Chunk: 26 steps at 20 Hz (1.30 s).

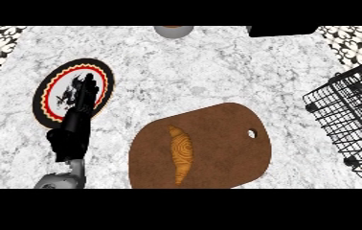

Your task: Pick the tomato from the cutting board and place it in the tiered basket

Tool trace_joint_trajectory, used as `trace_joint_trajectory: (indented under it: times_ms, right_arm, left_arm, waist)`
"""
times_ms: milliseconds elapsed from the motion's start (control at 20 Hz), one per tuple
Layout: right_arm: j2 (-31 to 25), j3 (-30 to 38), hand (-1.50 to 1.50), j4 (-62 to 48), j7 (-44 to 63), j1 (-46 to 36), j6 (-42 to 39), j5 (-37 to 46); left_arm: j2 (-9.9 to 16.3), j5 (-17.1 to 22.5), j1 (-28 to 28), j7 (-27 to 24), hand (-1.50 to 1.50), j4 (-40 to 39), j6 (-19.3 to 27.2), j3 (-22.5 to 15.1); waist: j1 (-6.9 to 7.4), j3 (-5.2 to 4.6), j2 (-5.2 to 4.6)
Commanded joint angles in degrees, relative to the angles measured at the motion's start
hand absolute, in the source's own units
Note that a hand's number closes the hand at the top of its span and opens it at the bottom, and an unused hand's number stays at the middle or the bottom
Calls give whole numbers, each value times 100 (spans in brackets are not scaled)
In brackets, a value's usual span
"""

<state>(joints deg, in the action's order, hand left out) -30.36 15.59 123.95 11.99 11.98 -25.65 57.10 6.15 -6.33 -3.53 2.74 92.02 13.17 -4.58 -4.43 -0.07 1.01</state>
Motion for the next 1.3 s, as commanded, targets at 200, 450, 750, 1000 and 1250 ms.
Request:
trace_joint_trajectory:
  times_ms: [200, 450, 750, 1000, 1250]
  right_arm:
    - [-363, 2343, 150, 1643, 938, -510, -2292, -1991]
    - [11, 2909, 150, 788, 1215, -1869, -2894, -2722]
    - [-565, 2829, 150, 118, 2553, -3179, -3368, -3346]
    - [-1150, 2366, 150, -696, 2435, -3424, -2728, -2883]
    - [-1738, 2456, 150, -1415, 1723, -3365, -2440, -2658]
  left_arm:
    - [-5, 101, -117, 99, 0, 107, -162, -37]
    - [-174, -193, -22, 19, 0, 13, -15, -323]
    - [-72, 30, -663, -56, 0, -448, -231, 51]
    - [-93, 43, -336, -54, 0, -133, -386, -75]
    - [-320, -312, -563, -66, 0, -456, -93, -182]
  waist:
    - [220, -14, -32]
    - [326, -16, -31]
    - [447, -4, -97]
    - [498, 4, -105]
    - [452, 6, -103]
